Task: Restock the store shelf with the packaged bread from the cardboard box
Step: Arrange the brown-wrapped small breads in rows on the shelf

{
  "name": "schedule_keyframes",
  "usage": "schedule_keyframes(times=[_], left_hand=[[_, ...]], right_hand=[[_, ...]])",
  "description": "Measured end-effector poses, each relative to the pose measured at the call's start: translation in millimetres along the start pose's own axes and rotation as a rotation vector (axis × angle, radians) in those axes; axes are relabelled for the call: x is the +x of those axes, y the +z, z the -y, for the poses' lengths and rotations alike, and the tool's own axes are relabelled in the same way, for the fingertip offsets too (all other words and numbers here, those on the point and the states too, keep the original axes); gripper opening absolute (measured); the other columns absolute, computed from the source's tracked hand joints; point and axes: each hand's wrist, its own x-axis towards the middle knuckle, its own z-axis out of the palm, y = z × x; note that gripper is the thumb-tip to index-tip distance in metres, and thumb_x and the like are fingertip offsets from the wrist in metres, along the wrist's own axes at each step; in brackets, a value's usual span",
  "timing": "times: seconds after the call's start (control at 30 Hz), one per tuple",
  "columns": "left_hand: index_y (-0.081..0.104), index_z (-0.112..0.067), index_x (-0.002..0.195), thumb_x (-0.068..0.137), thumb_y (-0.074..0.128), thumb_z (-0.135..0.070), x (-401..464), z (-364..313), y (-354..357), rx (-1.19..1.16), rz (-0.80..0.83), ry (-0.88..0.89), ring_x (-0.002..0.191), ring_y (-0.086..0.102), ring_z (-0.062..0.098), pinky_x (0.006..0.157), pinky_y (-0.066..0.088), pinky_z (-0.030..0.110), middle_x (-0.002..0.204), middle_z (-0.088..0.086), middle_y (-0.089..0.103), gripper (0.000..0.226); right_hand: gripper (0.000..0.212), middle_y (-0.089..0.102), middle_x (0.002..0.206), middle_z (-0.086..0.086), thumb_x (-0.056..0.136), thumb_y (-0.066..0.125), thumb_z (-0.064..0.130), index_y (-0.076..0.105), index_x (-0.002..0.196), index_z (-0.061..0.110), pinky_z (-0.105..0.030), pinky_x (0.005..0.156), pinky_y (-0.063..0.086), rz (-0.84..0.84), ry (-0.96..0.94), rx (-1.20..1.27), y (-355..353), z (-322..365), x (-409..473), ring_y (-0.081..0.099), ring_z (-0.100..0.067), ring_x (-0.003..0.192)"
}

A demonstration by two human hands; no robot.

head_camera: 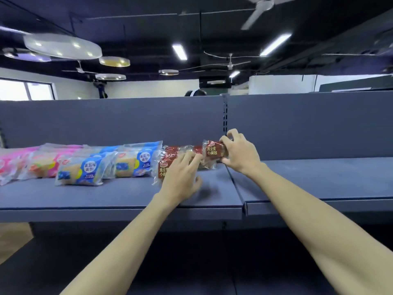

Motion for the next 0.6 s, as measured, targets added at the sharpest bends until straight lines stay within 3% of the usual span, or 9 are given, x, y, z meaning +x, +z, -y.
schedule_keyframes(times=[0.2,0.43,0.6], left_hand=[[0.056,-0.013,0.118,0.071,0.062,-0.024,3.5,-1.6,21.7,-0.067,0.027,-0.096,0.099,0.049,0.026,0.086,0.047,0.038,0.108,0.004,0.056,0.049],[0.057,-0.009,0.115,0.073,0.056,-0.025,5.0,2.8,30.2,-0.051,-0.011,-0.176,0.095,0.050,0.027,0.083,0.048,0.038,0.106,0.006,0.058,0.045],[0.057,-0.010,0.110,0.074,0.060,-0.023,4.5,6.2,32.7,-0.081,-0.069,-0.174,0.093,0.050,0.025,0.083,0.047,0.036,0.102,0.004,0.058,0.038]], right_hand=[[0.051,0.043,0.124,-0.007,0.077,0.073,0.042,0.056,0.118,0.019,-0.036,0.081,0.042,-0.005,-0.063,-0.068,21.6,-1.6,10.2,0.045,-0.027,0.104],[0.049,0.038,0.120,-0.007,0.080,0.074,0.044,0.055,0.115,0.014,-0.034,0.076,0.044,0.065,-0.054,0.049,54.7,14.9,24.2,0.042,-0.026,0.103],[0.051,0.043,0.115,-0.006,0.079,0.071,0.033,0.052,0.122,0.014,-0.032,0.067,0.040,0.073,-0.005,0.209,70.3,18.2,23.3,0.054,-0.029,0.098]])
